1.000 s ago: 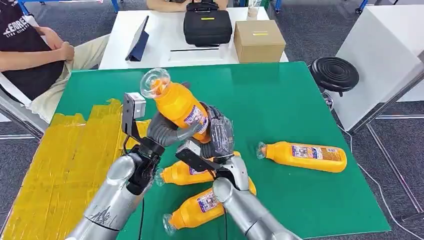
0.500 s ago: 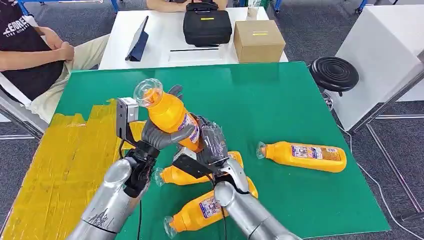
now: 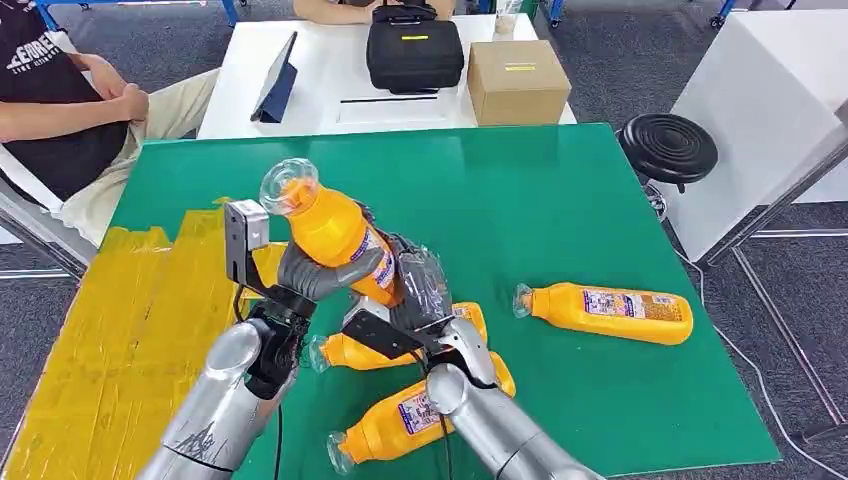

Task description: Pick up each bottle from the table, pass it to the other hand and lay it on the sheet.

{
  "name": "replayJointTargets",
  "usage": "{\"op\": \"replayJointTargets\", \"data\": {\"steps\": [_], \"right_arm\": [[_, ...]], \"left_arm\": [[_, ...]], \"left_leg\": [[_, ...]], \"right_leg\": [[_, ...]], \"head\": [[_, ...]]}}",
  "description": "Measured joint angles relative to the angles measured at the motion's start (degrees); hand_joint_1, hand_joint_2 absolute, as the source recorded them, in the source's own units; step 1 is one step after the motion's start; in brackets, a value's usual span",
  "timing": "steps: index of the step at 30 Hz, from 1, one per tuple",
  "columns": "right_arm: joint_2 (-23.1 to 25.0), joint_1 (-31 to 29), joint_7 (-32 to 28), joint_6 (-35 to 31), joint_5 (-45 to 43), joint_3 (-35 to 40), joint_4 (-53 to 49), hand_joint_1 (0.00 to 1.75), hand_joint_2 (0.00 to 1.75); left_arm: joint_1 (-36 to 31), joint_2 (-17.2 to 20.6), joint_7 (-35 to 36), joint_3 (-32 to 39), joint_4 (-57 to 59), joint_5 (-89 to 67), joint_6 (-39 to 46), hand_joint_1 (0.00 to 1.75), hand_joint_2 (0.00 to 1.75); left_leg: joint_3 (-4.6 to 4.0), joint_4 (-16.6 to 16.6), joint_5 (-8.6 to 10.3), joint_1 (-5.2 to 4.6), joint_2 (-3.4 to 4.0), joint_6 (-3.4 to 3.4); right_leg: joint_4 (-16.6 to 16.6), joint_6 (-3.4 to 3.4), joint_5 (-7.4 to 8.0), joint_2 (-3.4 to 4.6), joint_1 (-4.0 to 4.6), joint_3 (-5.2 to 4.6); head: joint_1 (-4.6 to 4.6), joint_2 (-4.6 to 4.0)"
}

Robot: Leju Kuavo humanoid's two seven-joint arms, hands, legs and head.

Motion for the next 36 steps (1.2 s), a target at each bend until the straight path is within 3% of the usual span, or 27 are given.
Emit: {"op": "replayJointTargets", "data": {"steps": [10, 11, 12, 21, 32, 36], "right_arm": [[-0.09, -0.01, -0.04, -0.2, -0.42, 0.11, -0.04, 1.75, 1.75], [-0.09, 0.0, -0.04, -0.2, -0.5, 0.11, -0.11, 0.51, 1.75], [-0.11, 0.01, -0.04, -0.22, -0.53, 0.11, -0.29, 0.0, 1.75], [-2.17, 3.52, -1.03, 1.64, -3.44, 0.33, -7.61, 0.0, 1.75], [-9.79, 12.56, -1.11, 6.27, -9.62, -2.14, -29.58, 0.0, 1.75], [-13.27, 17.34, -0.94, 6.86, -9.68, -6.08, -36.68, 0.0, 1.75]], "left_arm": [[-0.01, 0.0, 0.0, 0.0, -0.13, -0.55, 0.04, 1.75, 1.75], [0.0, 0.0, 0.0, 0.0, -0.2, -0.57, 0.04, 1.75, 1.75], [0.0, 0.0, 0.0, 0.0, -0.28, -0.57, 0.04, 1.75, 1.75], [0.23, 0.48, -0.94, -0.09, -2.65, -1.11, 0.04, 1.75, 1.75], [3.1, 3.3, -3.72, 4.42, -6.67, -4.31, 1.79, 1.75, 1.75], [5.93, 5.88, -6.52, 7.92, -9.14, -15.19, 6.59, 1.75, 1.75]], "left_leg": [[0.0, 0.0, 0.0, 0.0, 0.0, 0.0], [0.0, 0.0, 0.0, 0.0, 0.0, 0.0], [0.0, 0.0, 0.0, 0.0, 0.0, 0.0], [-0.03, 0.0, -0.01, 0.0, -0.04, 0.0], [-0.08, -0.01, -0.02, -0.01, -0.04, 0.0], [-0.09, -0.01, -0.02, -0.01, -0.04, 0.0]], "right_leg": [[0.0, 0.0, 0.0, 0.0, 0.0, 0.0], [0.0, 0.0, 0.0, 0.0, 0.0, 0.0], [0.0, 0.0, 0.0, 0.0, 0.0, -0.01], [-0.01, 0.0, -0.01, -0.01, 0.0, -0.02], [-0.02, 0.0, -0.01, -0.02, 0.0, -0.04], [-0.02, 0.01, -0.01, -0.02, 0.0, -0.05]], "head": [[-0.02, 0.0], [0.0, 0.0], [-0.02, 0.02], [0.0, 0.0], [0.0, 0.0], [0.0, 0.0]]}}
